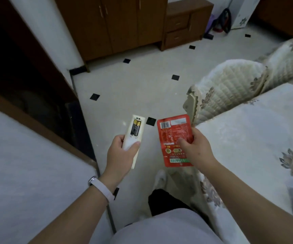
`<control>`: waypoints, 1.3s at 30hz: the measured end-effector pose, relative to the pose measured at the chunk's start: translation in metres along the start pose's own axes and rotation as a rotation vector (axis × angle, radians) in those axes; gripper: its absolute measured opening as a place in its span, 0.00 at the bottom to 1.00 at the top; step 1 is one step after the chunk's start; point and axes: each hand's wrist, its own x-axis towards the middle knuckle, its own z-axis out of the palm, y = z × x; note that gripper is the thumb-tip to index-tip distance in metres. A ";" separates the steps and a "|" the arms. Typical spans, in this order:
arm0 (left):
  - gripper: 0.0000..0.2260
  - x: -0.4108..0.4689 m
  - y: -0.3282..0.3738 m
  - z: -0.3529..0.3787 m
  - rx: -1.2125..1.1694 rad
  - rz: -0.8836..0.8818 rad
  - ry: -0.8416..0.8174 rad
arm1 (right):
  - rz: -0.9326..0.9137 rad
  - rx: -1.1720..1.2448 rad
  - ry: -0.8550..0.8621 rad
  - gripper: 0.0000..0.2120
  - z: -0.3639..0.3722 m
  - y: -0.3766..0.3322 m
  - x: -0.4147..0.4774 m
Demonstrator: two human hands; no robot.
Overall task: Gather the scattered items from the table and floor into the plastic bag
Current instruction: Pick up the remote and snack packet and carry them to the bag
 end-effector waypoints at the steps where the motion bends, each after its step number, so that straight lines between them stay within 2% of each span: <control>1: 0.10 0.014 0.003 -0.002 0.003 -0.013 0.011 | -0.003 0.017 -0.016 0.08 0.007 -0.005 0.018; 6: 0.10 0.094 0.027 -0.008 0.027 -0.057 0.105 | -0.030 0.044 -0.099 0.07 0.034 -0.041 0.116; 11: 0.11 0.165 0.070 -0.007 0.009 -0.044 0.180 | -0.090 0.052 -0.173 0.08 0.031 -0.090 0.203; 20: 0.13 0.264 0.117 -0.011 -0.023 -0.007 0.175 | -0.123 0.106 -0.174 0.07 0.039 -0.152 0.304; 28: 0.11 0.404 0.146 -0.006 -0.080 0.043 0.058 | -0.062 0.056 -0.030 0.07 0.056 -0.192 0.386; 32: 0.10 0.485 0.171 -0.004 -0.143 0.089 -0.050 | -0.040 0.043 0.111 0.08 0.063 -0.227 0.433; 39: 0.12 0.594 0.208 0.011 -0.059 0.165 -0.230 | 0.042 0.049 0.282 0.07 0.069 -0.255 0.492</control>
